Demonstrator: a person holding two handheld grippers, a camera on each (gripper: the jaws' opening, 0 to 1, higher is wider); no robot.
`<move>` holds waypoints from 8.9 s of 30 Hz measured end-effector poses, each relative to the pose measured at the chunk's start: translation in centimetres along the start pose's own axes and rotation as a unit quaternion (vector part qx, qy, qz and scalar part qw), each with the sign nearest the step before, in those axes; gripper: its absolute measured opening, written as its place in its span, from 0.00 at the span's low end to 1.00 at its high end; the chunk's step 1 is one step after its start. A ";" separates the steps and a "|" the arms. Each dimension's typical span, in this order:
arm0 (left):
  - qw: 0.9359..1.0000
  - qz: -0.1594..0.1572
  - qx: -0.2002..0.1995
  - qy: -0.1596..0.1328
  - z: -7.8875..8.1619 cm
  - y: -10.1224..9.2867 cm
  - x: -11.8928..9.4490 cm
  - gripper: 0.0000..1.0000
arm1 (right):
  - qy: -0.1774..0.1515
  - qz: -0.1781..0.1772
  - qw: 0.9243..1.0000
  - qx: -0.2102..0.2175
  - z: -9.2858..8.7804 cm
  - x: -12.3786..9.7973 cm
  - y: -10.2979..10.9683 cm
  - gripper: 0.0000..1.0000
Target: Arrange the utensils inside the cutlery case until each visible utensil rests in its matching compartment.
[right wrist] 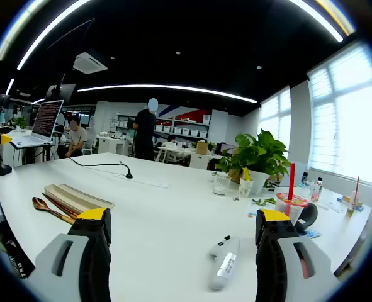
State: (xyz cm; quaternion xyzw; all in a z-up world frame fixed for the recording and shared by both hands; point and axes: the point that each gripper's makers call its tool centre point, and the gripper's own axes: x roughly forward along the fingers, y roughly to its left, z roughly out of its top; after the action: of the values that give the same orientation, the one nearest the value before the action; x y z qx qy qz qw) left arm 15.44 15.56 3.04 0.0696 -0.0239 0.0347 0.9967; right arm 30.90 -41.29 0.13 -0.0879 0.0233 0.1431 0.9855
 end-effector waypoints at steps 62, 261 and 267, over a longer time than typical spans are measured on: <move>0.999 -0.028 -0.007 0.030 -2.0 -1.9 2.0 0.99 | 0.002 0.240 0.960 -0.141 3.9 2.4 9.5 0.71; 0.643 -0.490 0.312 0.499 -16.5 -20.2 8.4 0.03 | 0.396 0.536 0.602 -0.440 -10.8 8.1 27.5 0.04; 0.641 -0.488 0.316 0.501 -16.6 -20.3 8.0 0.03 | 0.374 0.544 0.577 -0.482 -10.8 8.0 27.3 0.05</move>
State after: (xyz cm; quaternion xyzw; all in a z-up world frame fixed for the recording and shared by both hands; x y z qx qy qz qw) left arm 25.63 -1.59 -15.76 0.3541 0.5287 -0.4220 0.6458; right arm 30.55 -15.20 -15.62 -0.5663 0.3608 0.5967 0.4395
